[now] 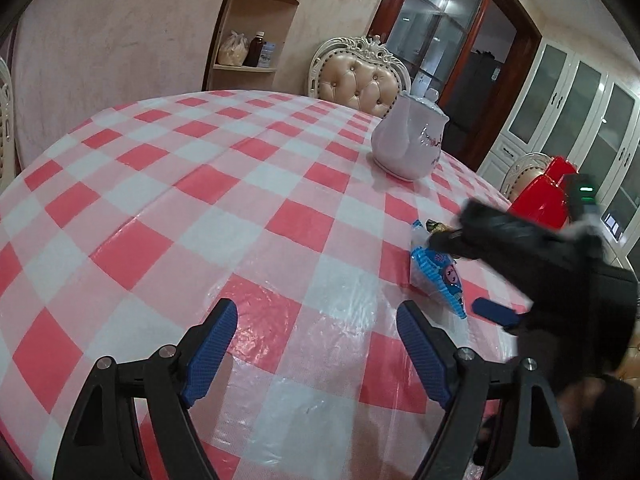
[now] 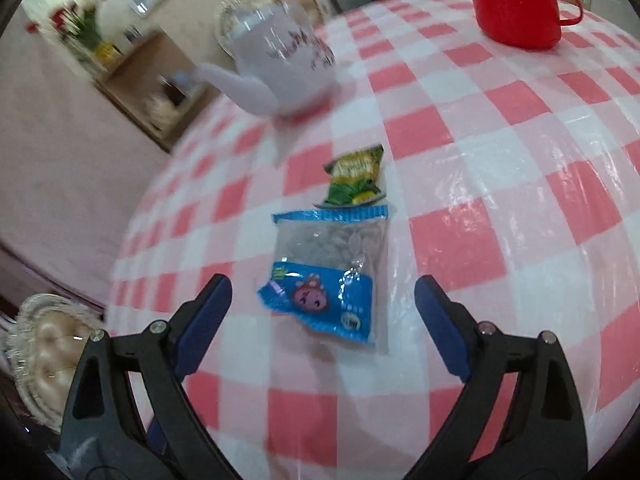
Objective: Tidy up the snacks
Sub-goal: 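Grasp the blue cartoon seed packet with the right gripper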
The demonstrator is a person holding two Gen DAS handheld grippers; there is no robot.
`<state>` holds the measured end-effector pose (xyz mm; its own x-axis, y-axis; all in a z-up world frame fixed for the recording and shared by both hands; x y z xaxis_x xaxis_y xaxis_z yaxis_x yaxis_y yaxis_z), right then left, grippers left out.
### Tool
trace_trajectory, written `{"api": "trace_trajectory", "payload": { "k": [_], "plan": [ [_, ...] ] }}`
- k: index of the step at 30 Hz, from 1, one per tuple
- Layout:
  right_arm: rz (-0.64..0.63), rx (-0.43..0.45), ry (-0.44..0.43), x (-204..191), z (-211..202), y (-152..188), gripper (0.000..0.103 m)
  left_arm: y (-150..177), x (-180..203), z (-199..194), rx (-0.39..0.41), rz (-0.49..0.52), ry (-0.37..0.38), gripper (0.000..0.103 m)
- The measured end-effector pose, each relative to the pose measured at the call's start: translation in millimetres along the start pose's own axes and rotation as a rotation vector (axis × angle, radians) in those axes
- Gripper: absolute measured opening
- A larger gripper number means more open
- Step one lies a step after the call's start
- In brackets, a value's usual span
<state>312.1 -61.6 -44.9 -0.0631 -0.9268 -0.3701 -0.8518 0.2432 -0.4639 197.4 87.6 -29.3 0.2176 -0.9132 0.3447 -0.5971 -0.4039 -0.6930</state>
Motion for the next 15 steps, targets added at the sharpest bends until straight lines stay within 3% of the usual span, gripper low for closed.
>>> {"api": "trace_trajectory", "payload": {
  "k": [2, 7, 9, 10, 11, 13, 15],
  "plan": [
    [-0.024, -0.003, 0.068, 0.9, 10.4, 4.3, 0.096, -0.3, -1.7, 0.1, -0.004, -0.010, 0.004, 0.083],
    [-0.144, 0.028, 0.123, -5.7, 12.2, 12.6, 0.092, -1.4, -8.2, 0.3, -0.009, -0.041, 0.009, 0.083],
    [-0.251, 0.031, 0.200, -6.7, 11.1, 19.5, 0.068, -2.2, -9.4, 0.7, -0.009, -0.044, 0.008, 0.083],
    [-0.282, 0.045, 0.196, -6.7, 6.5, 23.2, 0.039, -2.7, -10.3, 0.8, -0.008, -0.044, 0.004, 0.083],
    [-0.270, 0.051, 0.158, -4.6, 1.3, 26.6, 0.024, -2.7, -11.0, 1.0, -0.008, -0.047, 0.004, 0.083],
    [-0.243, 0.078, 0.093, 5.8, -17.0, 35.3, 0.011, -2.5, -12.6, 2.3, -0.015, -0.057, 0.009, 0.083],
    [-0.259, 0.128, 0.092, 14.8, -36.5, 41.9, 0.010, -1.9, -13.2, 3.4, -0.018, -0.063, 0.010, 0.083]
  ]
}}
Point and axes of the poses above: each gripper's, at about its wrist camera, not at the fingertips, and z roughly the way its jaws point, x to its right, y to its underside, the point moved 9 cm from there along z, roughly the way its jaws point, and after that the axes turned 3 degrees about y, right-handed, at the moved point
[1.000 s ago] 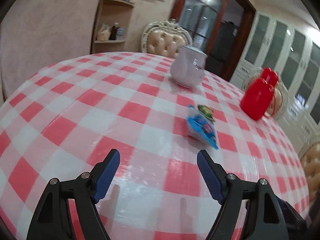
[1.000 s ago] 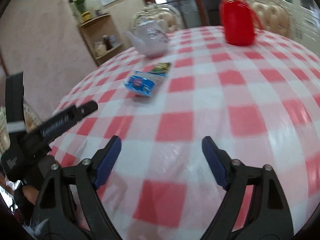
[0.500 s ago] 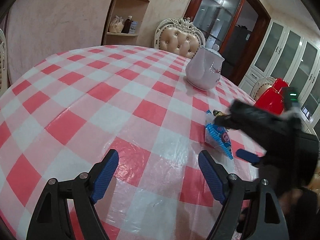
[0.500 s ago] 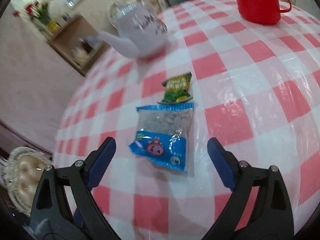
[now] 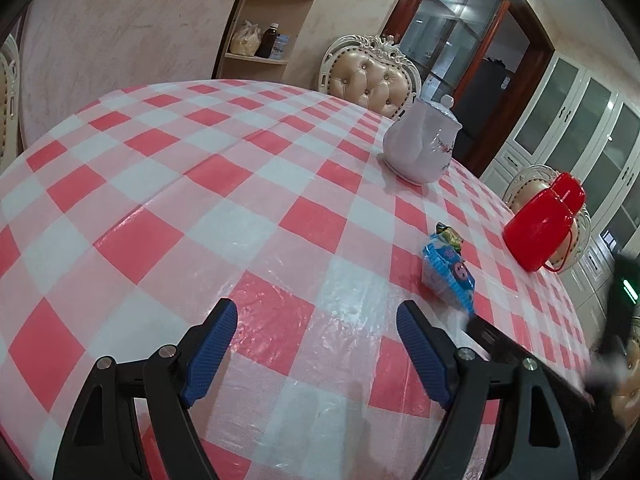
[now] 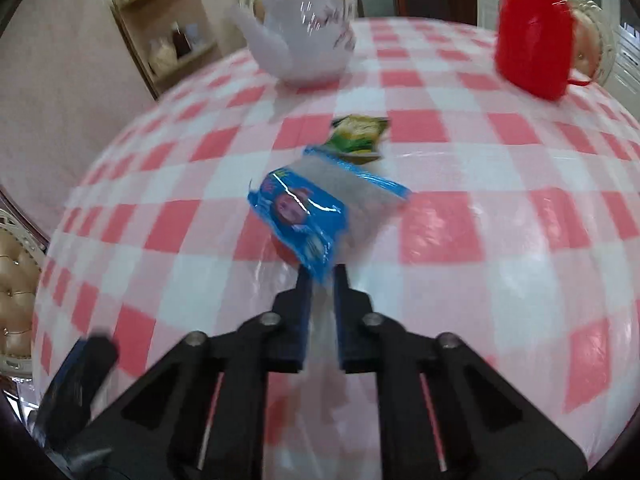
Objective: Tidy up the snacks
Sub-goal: 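Grasp the blue cartoon seed packet with the right gripper, then grasp the small green snack packet with the left gripper while the right holds the blue packet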
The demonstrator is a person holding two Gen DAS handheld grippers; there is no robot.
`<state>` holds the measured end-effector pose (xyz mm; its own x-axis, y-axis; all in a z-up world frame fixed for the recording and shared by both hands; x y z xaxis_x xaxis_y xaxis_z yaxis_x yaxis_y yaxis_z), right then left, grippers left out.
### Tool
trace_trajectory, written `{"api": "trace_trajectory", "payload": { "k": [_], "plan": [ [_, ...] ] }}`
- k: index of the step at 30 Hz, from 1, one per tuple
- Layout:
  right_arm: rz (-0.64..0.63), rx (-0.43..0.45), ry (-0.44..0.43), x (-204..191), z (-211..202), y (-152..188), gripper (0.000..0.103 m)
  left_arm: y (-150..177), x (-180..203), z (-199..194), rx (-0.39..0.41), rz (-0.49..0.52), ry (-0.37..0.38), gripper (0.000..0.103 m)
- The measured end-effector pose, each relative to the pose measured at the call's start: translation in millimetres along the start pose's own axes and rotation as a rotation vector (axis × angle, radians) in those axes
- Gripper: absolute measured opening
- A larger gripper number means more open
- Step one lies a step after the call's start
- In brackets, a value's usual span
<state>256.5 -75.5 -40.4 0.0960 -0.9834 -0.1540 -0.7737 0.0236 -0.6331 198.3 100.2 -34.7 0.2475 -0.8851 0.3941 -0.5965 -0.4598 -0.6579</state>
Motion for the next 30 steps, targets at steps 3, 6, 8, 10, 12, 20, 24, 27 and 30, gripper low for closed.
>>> {"api": "trace_trajectory", "payload": {
  "k": [3, 6, 8, 10, 12, 20, 24, 27, 30],
  "plan": [
    [-0.005, 0.025, -0.017, 17.0, -27.7, 14.8, 0.010, 1.6, 1.8, 1.1, -0.004, 0.006, 0.002, 0.083],
    [0.038, -0.016, -0.062, 26.9, -32.9, 15.2, 0.016, 0.1, 2.1, -1.9, 0.014, 0.006, 0.002, 0.083],
    [0.143, -0.056, -0.097, 30.4, -22.1, 2.2, 0.078, -3.0, -0.4, -6.8, 0.037, -0.002, -0.001, 0.083],
    [0.220, -0.037, -0.125, 26.1, -11.0, -20.3, 0.094, -8.5, -4.9, -13.7, 0.070, -0.021, -0.004, 0.083],
    [0.281, -0.082, -0.124, 16.1, 8.7, -36.6, 0.094, -15.1, -9.4, -19.4, 0.101, -0.038, -0.007, 0.083],
    [0.229, -0.175, 0.102, -19.3, 66.9, -48.4, 0.080, -24.1, -20.5, -21.8, 0.119, -0.078, -0.012, 0.083],
    [0.094, -0.137, 0.078, -21.0, 47.1, -28.9, 0.054, -22.8, -22.1, -18.8, 0.107, -0.084, -0.009, 0.083],
    [0.088, -0.054, -0.011, 7.8, 7.2, -3.7, 0.050, -20.6, -19.4, -16.2, 0.098, -0.073, -0.003, 0.083],
    [0.080, 0.057, -0.094, 41.7, -50.3, 26.9, 0.050, -14.3, -2.8, -12.6, 0.079, -0.022, 0.041, 0.083]
  ]
}}
Point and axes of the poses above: each gripper's, at about its wrist camera, not at the fingertips, and z roughly the way its jaws point, x to its right, y to its underside, the point moved 9 cm from there along z, roughly the way its jaws point, and after that the axes turned 3 degrees about y, right-handed, at the moved point
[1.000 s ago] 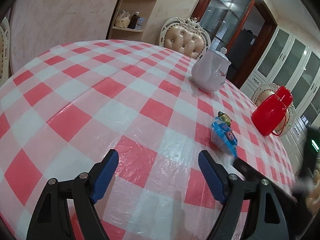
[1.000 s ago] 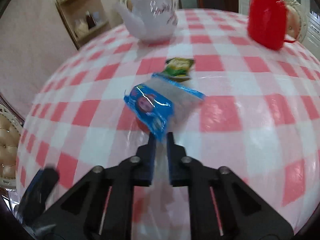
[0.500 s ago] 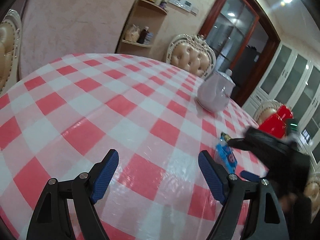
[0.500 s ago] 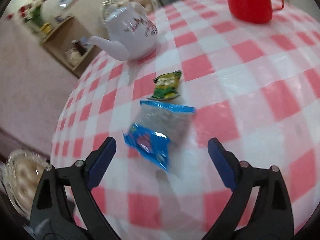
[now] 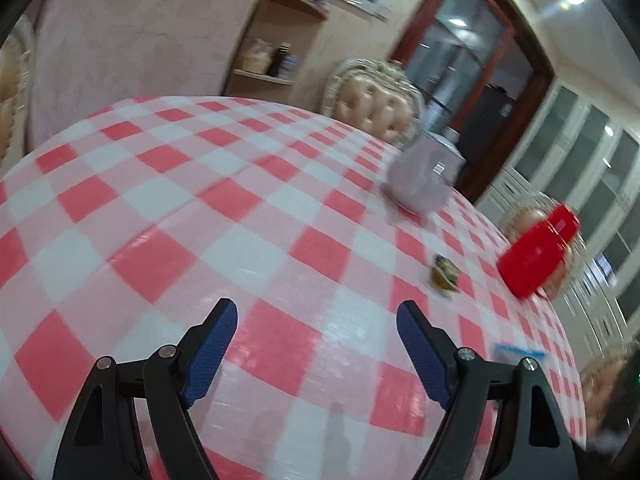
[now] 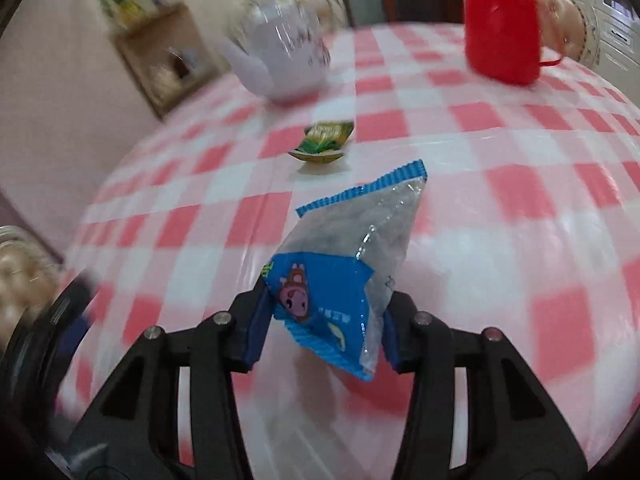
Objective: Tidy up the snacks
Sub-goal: 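Grasp the small green snack packet with the left gripper while the right holds the blue packet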
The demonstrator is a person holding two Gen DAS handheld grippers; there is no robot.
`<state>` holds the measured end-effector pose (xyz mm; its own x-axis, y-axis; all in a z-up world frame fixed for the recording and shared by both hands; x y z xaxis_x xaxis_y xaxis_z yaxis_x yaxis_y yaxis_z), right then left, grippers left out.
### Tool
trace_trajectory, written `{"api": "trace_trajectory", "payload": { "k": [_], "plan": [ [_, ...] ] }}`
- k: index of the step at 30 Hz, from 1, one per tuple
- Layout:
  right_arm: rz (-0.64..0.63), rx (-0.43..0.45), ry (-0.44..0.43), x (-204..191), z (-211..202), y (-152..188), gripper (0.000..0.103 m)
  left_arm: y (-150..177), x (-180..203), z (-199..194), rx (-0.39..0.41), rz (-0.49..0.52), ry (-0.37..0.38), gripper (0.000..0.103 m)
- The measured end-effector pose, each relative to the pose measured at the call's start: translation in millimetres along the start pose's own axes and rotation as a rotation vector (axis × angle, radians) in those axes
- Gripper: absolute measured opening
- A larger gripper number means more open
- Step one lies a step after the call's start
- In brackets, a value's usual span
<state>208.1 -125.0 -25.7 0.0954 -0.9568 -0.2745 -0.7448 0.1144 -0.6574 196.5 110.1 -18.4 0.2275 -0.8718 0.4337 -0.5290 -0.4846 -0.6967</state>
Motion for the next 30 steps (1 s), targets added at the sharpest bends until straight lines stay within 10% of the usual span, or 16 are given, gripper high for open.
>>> {"api": "trace_trajectory", "payload": {
  "k": [11, 19, 24, 28, 30],
  "plan": [
    [0.270, 0.102, -0.107, 81.9, -88.5, 32.2, 0.051, 23.0, 114.3, 69.7, -0.131, 0.207, 0.156, 0.085],
    [0.273, 0.109, -0.130, 74.5, -97.9, 25.4, 0.052, 9.1, 167.4, 170.2, -0.222, 0.475, 0.038, 0.085],
    [0.265, 0.104, -0.122, 73.6, -96.1, 26.5, 0.052, 3.6, 172.6, 198.1, -0.280, 0.472, 0.064, 0.084],
    [0.240, 0.087, -0.104, 66.5, -88.5, 30.8, 0.052, 11.0, 179.6, 200.8, -0.317, 0.496, 0.115, 0.040],
    [0.226, 0.083, -0.093, 65.0, -85.2, 32.0, 0.052, 12.8, 183.2, 194.1, -0.299, 0.531, 0.127, 0.037]
  ]
}}
Point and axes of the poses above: each gripper's, at about its wrist camera, not at the fingertips, and z roughly the way its jaws point, x to its right, y to its underside, the point moved 9 cm from there along z, roughly the way its jaws point, and after that the axes turned 3 degrees about y, right-handed, at the moved point
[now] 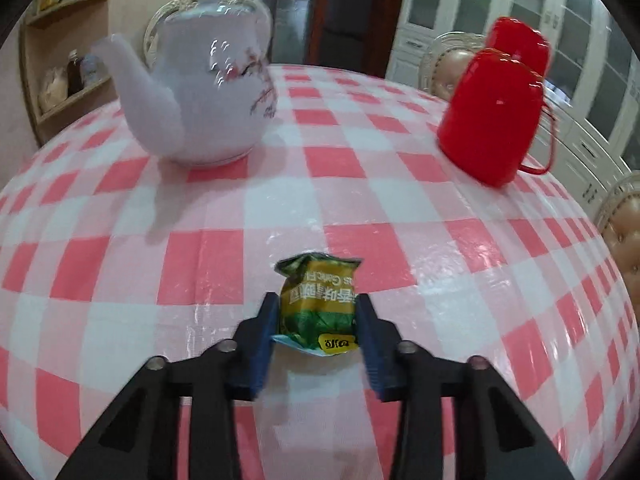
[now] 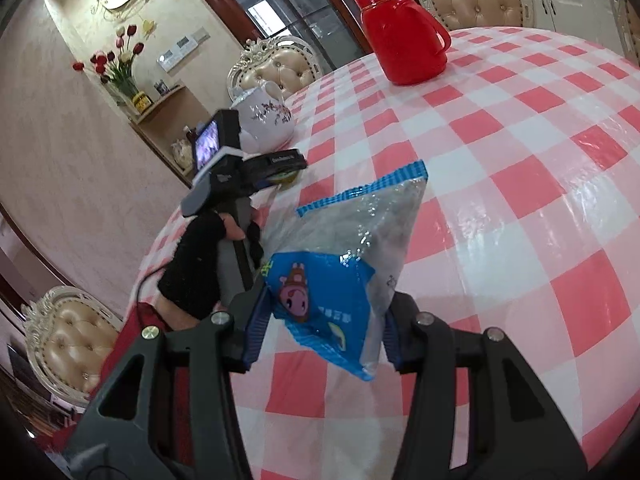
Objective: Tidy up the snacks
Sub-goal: 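Grasp the small green snack packet with the left gripper while the right holds the blue packet, then carry the green packet and blue seed packet over the box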
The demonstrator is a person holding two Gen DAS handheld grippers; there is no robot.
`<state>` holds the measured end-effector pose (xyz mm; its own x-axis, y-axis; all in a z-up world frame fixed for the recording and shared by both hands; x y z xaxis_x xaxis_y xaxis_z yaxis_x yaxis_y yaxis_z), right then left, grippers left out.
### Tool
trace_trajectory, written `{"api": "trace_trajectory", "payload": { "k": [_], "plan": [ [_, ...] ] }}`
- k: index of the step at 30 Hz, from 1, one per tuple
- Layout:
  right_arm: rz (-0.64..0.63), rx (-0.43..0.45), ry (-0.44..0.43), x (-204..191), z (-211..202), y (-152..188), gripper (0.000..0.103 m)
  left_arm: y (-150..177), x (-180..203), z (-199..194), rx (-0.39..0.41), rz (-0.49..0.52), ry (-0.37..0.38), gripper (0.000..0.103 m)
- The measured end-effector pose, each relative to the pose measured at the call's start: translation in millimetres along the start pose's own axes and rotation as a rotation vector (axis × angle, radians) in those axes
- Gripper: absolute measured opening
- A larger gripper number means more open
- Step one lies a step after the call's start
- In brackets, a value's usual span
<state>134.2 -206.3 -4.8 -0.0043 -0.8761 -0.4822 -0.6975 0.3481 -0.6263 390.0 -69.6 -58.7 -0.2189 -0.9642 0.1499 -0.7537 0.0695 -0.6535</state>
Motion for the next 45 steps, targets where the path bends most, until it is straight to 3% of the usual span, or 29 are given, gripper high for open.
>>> {"api": "trace_trajectory", "payload": {
  "k": [2, 7, 13, 22, 30, 36, 45],
  "plan": [
    [-0.012, -0.001, 0.010, 0.3, 3.3, 1.6, 0.052, 1.2, 5.3, -15.6, 0.051, 0.034, -0.026, 0.037],
    [-0.025, -0.011, 0.048, 8.8, 13.1, 4.5, 0.052, 24.4, 23.5, -55.1, 0.103, 0.040, -0.007, 0.037],
    [-0.014, -0.034, 0.054, 15.7, 20.4, 9.6, 0.052, 72.2, 32.5, -93.8, 0.100, 0.034, -0.007, 0.037],
    [-0.030, -0.033, 0.043, 13.5, 21.2, 11.3, 0.052, 126.9, 9.8, -145.6, 0.109, -0.017, -0.032, 0.037],
    [-0.122, -0.035, 0.001, -11.9, 22.3, 21.8, 0.052, 166.8, -11.2, -198.5, 0.149, -0.059, -0.048, 0.037],
    [-0.107, -0.032, -0.042, -30.1, 16.2, 34.4, 0.052, 197.6, -29.7, -235.6, 0.184, -0.113, -0.056, 0.037],
    [-0.151, -0.047, -0.107, -76.9, 1.4, 72.3, 0.052, 230.5, -44.7, -272.2, 0.215, -0.141, -0.057, 0.037]
  ]
}}
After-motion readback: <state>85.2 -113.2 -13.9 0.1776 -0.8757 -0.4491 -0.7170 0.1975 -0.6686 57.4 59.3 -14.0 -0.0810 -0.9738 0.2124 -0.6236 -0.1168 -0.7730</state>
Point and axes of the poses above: each gripper's, at about its wrist camera, not at the fingertips, and z roughly the way its jaws point, x to its right, y to its underside, the point moved 9 cm from there along z, roughly the way its jaws point, and after that the axes turned 3 degrees about y, right-handed, at the moved point
